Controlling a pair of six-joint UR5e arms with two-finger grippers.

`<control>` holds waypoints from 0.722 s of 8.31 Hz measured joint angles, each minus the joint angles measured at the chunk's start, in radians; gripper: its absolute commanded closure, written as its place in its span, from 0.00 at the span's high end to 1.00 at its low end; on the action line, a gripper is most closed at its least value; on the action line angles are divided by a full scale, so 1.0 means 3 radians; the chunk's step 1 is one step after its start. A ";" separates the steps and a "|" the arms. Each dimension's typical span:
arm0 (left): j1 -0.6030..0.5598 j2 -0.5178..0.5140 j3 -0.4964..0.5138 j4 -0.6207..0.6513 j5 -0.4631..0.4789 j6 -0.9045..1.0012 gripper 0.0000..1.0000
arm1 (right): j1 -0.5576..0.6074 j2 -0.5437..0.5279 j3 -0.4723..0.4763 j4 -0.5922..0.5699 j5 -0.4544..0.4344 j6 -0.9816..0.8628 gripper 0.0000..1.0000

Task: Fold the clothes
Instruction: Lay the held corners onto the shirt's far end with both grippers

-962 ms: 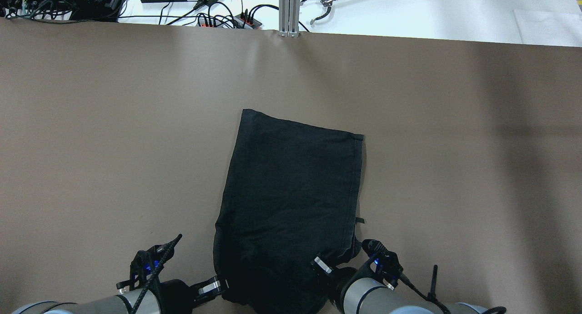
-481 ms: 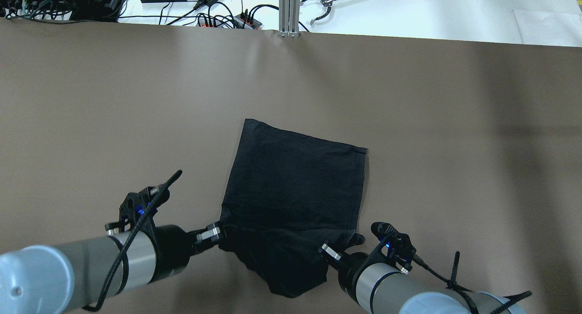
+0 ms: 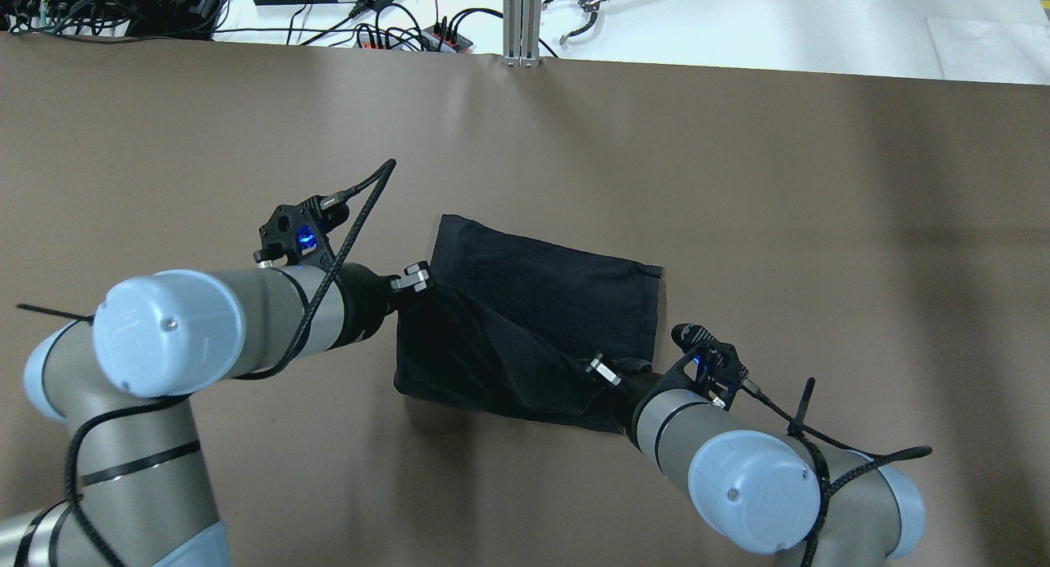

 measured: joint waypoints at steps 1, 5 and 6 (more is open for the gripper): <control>-0.0126 -0.0235 0.0213 0.0127 -0.0011 0.0080 0.00 | 0.0112 0.0046 -0.0086 0.0000 0.0046 -0.0092 0.00; -0.0435 -0.1043 0.1410 0.0225 -0.0011 0.0456 0.65 | 0.0522 0.0392 -0.0747 0.0025 0.0303 -0.0572 0.91; -0.0467 -0.1155 0.1729 0.0172 -0.0001 0.0576 0.94 | 0.0618 0.0506 -0.0957 0.0031 0.0362 -0.0668 0.93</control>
